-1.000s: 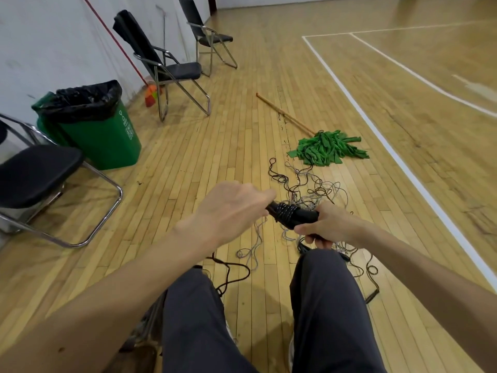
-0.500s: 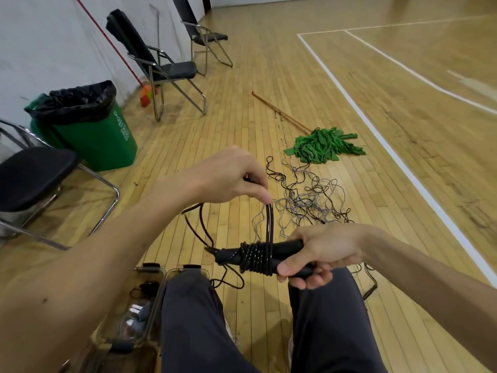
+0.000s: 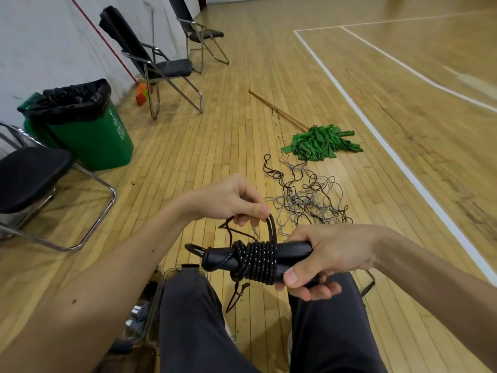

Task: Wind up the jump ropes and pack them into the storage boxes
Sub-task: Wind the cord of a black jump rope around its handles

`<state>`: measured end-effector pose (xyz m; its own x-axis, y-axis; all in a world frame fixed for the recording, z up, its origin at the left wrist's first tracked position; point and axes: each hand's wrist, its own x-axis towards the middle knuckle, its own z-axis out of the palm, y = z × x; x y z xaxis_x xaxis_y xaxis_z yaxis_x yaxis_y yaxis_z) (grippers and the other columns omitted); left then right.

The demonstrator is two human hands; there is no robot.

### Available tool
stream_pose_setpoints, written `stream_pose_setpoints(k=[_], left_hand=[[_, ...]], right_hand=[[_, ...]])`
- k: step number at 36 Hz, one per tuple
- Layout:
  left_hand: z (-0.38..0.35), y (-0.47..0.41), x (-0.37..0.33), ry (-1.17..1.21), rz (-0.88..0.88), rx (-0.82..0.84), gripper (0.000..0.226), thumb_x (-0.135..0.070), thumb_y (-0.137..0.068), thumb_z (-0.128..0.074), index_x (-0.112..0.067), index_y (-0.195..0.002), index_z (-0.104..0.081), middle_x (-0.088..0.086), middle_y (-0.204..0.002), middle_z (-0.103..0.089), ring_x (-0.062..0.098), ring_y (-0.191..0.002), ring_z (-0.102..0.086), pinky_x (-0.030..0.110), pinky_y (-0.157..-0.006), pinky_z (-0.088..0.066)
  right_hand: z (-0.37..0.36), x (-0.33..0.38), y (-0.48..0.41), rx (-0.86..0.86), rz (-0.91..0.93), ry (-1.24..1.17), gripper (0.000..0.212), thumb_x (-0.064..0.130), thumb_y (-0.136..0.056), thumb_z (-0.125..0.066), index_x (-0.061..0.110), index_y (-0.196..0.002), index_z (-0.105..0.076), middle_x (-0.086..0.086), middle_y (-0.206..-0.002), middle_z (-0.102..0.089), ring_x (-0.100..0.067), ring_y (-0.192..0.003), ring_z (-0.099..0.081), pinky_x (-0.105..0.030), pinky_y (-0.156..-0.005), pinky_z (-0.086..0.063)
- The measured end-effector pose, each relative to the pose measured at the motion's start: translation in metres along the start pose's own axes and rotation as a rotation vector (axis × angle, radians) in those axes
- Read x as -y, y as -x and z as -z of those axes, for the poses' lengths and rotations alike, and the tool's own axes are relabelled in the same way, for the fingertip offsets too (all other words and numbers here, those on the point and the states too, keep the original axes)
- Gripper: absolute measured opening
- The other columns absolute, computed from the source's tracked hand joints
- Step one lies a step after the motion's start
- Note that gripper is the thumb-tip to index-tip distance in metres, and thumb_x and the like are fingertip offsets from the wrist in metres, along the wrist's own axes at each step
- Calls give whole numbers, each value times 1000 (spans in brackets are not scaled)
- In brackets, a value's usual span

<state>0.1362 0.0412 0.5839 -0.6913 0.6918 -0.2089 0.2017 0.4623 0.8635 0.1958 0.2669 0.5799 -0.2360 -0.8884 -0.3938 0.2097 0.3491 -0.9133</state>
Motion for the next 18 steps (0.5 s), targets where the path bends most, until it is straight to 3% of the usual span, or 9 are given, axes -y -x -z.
stream_pose_setpoints(k=[3,5,7,10,12,13,15,16,18], left_hand=[[-8,1,5,113,-16,4,22,-32,-87,-62,-26,-70,-75,-4,-65,-65,12,-57,-52,24,-57,-43],[-15,-3,16,146,-18,20,27,-35,-89,-58,-31,-69,-76,-5,-62,-64,8,-56,-54,19,-54,-43],[-24,-4,21,238,-3,38,27,-47,-87,-59,-33,-70,-75,-7,-63,-65,3,-55,-57,14,-52,-43],[-36,-3,27,284,6,89,29,-58,-83,-70,-30,-72,-73,-8,-67,-66,1,-60,-59,16,-58,-48],[-39,-1,46,190,125,17,37,-48,-89,-71,-16,-71,-69,-3,-57,-64,1,-56,-60,18,-63,-53],[-39,-2,58,122,203,-41,40,-44,-93,-67,-8,-75,-68,3,-57,-65,5,-61,-64,26,-73,-58],[-43,-1,78,113,238,-97,34,-45,-95,-64,-12,-95,-70,12,-81,-68,25,-81,-67,50,-87,-57],[-47,2,74,159,226,-126,28,-40,-96,-63,-13,-98,-68,9,-86,-66,24,-81,-64,48,-84,-57],[-57,2,59,370,204,-137,22,-31,-95,-59,-10,-96,-63,2,-75,-60,14,-69,-57,32,-71,-53]], right_hand=[[-1,2,2,-19,53,-11,23,16,-93,-66,-7,-98,-62,-5,-74,-62,-11,-55,-55,-17,-47,-44],[0,3,2,-40,80,-22,39,21,-90,-67,-16,-99,-57,-5,-75,-63,-11,-56,-57,-17,-48,-46],[0,4,2,-73,107,-37,39,21,-88,-69,-14,-101,-58,-5,-76,-65,-11,-58,-58,-18,-49,-47],[2,7,3,-151,119,-23,34,16,-91,-69,-15,-101,-58,-6,-77,-65,-13,-59,-59,-19,-51,-48],[4,7,4,-213,123,-1,37,14,-91,-67,-20,-102,-56,-6,-77,-66,-13,-60,-59,-19,-51,-48],[6,8,4,-239,129,5,35,14,-91,-67,-18,-101,-57,-7,-77,-66,-14,-60,-59,-19,-51,-49],[8,8,5,-285,147,7,22,16,-91,-70,-6,-96,-66,-8,-78,-67,-15,-61,-59,-20,-53,-49],[8,8,4,-312,161,8,13,18,-91,-71,5,-91,-71,-9,-79,-67,-16,-62,-59,-21,-54,-49],[11,7,2,-362,198,19,11,23,-90,-69,22,-80,-74,-8,-81,-68,-17,-64,-59,-23,-55,-47]])
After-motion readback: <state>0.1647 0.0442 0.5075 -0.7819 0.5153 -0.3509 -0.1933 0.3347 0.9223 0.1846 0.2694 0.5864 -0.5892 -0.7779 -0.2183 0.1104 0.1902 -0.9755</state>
